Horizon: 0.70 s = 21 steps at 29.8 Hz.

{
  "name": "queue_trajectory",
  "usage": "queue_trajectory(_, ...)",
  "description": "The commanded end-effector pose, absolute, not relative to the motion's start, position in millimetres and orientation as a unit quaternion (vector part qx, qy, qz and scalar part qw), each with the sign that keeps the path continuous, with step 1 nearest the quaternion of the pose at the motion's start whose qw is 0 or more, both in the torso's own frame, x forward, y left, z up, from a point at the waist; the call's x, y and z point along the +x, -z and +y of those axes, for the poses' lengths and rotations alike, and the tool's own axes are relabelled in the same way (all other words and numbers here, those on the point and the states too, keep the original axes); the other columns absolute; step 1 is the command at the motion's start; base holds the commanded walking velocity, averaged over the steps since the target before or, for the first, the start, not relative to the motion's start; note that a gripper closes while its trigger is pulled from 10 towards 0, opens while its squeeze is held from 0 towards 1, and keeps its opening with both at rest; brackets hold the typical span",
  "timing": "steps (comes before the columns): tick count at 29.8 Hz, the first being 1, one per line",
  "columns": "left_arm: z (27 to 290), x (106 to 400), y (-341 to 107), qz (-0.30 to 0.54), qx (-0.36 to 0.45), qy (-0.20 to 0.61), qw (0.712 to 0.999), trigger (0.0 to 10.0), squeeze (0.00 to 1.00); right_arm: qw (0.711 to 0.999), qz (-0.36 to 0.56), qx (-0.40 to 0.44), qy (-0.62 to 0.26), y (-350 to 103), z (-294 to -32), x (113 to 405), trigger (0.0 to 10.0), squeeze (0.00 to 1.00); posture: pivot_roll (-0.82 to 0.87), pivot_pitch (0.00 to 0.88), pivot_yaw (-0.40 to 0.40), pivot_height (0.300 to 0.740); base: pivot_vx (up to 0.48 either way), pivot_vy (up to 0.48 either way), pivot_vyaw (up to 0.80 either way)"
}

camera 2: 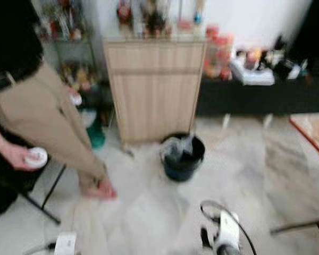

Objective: Picking trash to rubbish bin

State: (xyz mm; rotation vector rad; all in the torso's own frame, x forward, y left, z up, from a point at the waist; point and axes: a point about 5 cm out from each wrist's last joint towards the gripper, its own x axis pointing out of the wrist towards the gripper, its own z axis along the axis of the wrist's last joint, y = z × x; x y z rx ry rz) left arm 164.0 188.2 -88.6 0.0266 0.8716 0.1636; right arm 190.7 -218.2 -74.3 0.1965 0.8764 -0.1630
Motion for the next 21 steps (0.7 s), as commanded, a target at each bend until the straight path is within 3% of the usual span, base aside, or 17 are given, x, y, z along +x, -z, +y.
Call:
queue_trajectory(1, 186.9, 173.0, 84.8, 0.412, 0.020, -0.066, 0.909, 10.0, 0.00, 0.900, 0.416, 0.097, 0.086, 72.5, -220.8, 192.9, 10.0, 0.00, -0.13, 0.000, -0.087, 0.740, 0.000, 0.000, 0.00)
queue_trajectory(17, 189.0, 177.6, 82.7, 0.409, 0.021, -0.066, 0.910, 10.0, 0.00, 0.901, 0.408, 0.111, 0.097, 72.0, -219.9, 194.1, 10.0, 0.00, -0.13, 0.000, -0.085, 0.740, 0.000, 0.000, 0.00)
queue_trajectory(21, 189.2, 178.1, 82.5, 0.410, 0.022, -0.066, 0.910, 10.0, 0.00, 0.901, 0.407, 0.116, 0.095, 71.9, -218.1, 194.7, 10.0, 0.00, -0.14, 0.000, -0.080, 0.740, 0.000, 0.000, -0.80)
